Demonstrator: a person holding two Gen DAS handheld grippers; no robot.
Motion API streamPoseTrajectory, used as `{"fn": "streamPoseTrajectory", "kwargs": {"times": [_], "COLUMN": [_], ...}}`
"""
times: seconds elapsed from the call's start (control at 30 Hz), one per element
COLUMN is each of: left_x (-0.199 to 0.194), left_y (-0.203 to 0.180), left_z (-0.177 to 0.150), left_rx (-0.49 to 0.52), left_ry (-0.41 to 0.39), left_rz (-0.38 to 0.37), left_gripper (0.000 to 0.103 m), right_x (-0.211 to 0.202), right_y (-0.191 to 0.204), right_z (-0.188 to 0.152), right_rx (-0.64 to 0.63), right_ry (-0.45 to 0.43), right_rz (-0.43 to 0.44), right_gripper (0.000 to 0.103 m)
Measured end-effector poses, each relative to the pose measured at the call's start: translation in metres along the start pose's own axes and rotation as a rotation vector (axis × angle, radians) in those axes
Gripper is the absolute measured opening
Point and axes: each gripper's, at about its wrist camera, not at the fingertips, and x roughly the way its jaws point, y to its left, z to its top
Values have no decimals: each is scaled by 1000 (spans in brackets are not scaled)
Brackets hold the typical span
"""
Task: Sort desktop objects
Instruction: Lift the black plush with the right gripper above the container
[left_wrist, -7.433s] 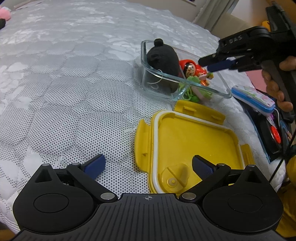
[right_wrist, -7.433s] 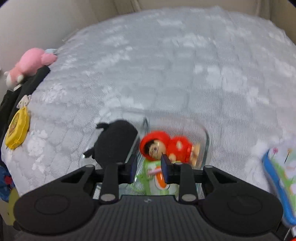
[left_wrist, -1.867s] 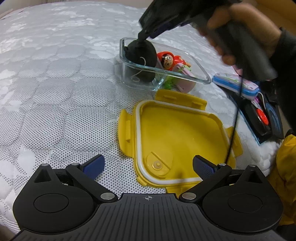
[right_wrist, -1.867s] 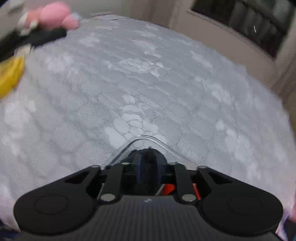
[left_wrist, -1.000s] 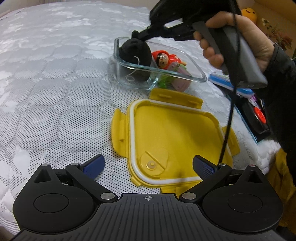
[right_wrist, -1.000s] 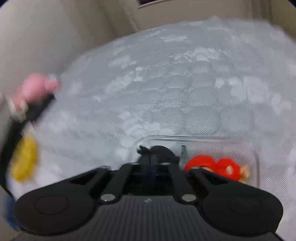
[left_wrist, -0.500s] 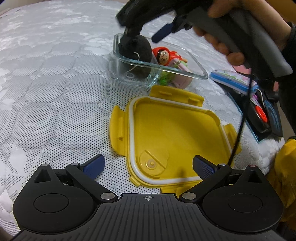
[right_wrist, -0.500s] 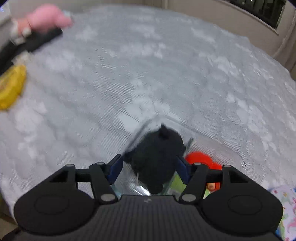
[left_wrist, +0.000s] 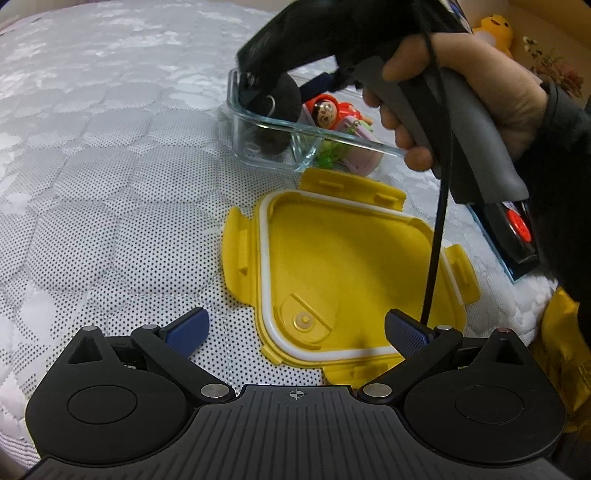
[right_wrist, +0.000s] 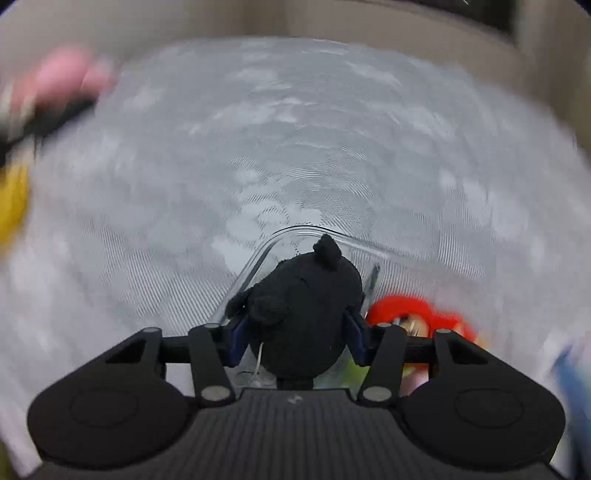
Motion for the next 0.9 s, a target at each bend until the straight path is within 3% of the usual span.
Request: {"fn": "streamPoseTrajectory", "kwargs": {"times": [0.17, 0.23, 0.37, 0.43, 0.5, 0.6, 0.73, 0.8, 0.83, 0.9], "left_x": [-1, -1, -2, -1, -1, 1, 1, 1, 0, -1], "left_y": [0, -1, -3, -1, 0, -1, -4, -3, -3, -3], "left_z": [-1, -1, -2, -1, 0, 1, 0, 0, 0, 0], "left_rx": [-4, -3, 14, 8, -6, -4, 11, 6, 3, 5], "left_ry": [-1, 2, 4, 3, 3, 5, 8, 8, 8, 7], "left_rz": [4, 4, 8, 5, 4, 9, 13, 12, 13, 16], "left_gripper": [103, 103, 103, 103, 103, 103, 103, 103, 103, 103], "right_x": [-4, -4, -12, -28, -44, -52, -28, -21, -21, -22], "right_y": [-52, -64, -68, -64, -55, -33, -14, -7, -4, -11], "right_z": [-4, -9, -6, -1, 4, 8, -1, -8, -10, -13], "right_rx": [441, 523, 467, 416, 340, 196, 143, 103, 80, 143], "right_ry": [57, 68, 71, -5, -93, -155, -21, -60, -71, -62], "right_rz": [203, 258, 290, 262, 206, 173, 213, 154, 122, 127], "right_gripper": [55, 58, 62, 62, 56, 36, 32, 22, 13, 11]}}
